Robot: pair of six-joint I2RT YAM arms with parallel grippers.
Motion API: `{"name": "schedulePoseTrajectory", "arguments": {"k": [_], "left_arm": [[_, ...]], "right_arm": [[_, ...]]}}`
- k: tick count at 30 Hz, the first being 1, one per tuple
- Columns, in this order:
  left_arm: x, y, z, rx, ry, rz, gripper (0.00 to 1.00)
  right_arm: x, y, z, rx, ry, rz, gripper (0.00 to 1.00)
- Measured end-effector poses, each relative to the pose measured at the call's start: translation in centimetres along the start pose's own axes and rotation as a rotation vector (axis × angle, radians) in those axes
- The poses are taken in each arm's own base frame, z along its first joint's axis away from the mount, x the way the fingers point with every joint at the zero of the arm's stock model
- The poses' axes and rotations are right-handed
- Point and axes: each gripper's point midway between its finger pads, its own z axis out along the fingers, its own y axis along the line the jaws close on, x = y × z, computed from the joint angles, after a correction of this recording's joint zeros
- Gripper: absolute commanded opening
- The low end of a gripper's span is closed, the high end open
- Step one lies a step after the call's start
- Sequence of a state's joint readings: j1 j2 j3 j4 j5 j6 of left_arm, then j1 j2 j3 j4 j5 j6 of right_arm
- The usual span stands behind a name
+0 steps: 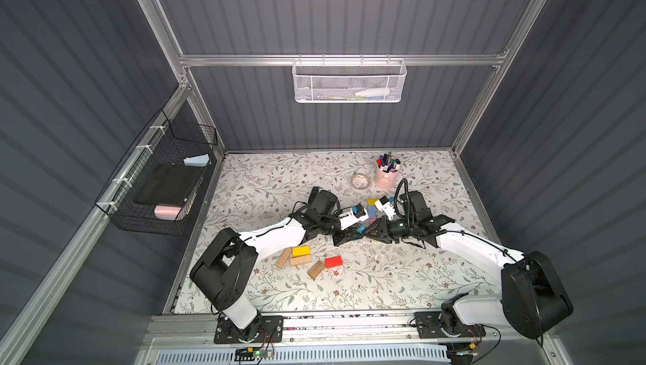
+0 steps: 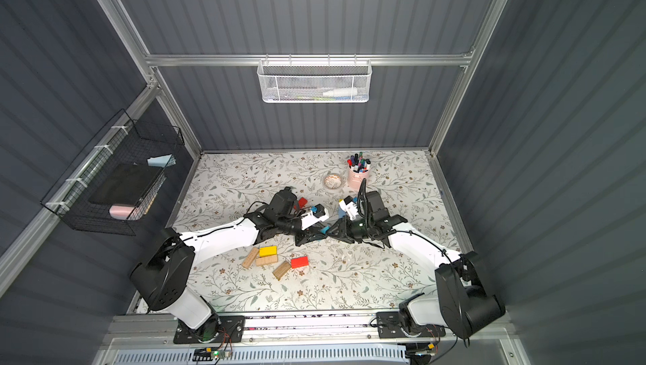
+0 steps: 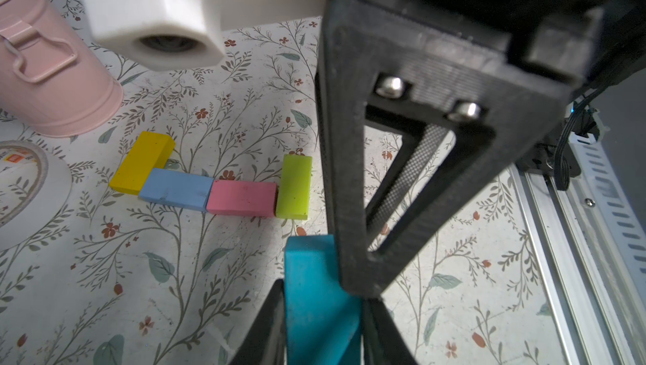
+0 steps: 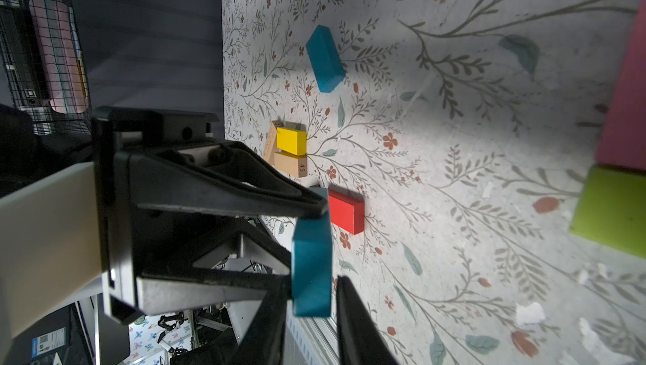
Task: Assemble the letter c with building blocks
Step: Assemble the building block at the center of the board.
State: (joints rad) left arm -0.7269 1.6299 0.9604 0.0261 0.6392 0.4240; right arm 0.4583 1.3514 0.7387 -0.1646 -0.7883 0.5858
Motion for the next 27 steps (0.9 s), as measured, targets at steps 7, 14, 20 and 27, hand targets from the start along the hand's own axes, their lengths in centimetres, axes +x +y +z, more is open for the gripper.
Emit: {"name": "schedulePoseTrajectory", "arguments": {"k": [7,14,20,27], "left_arm": [[-0.1,-0.2,0.0,0.005,-0.002,0.006,0.32],[-0.4,-0.3,-0.1,0.01,-0.011,0.009,0.47],[-0.4,-0.4,-0.2,0.006,-0.016,-0.014,0.65],[-0.3,0.1,-1.2,-0.057,-0.059,-0.079,0.66]], "right_arm": [[-0.3,0.0,0.0,0.004,-0.014,0.012,0.23],[-0.4,0.2,-0.1,0.002,-0.023,0.014,0.11],[-1.0,0.2,-0.6,0.02,-0.059,0.003,0.05],[-3.6,-1.1,-3.6,0.089,-0.191,-0.012,0.05]]}}
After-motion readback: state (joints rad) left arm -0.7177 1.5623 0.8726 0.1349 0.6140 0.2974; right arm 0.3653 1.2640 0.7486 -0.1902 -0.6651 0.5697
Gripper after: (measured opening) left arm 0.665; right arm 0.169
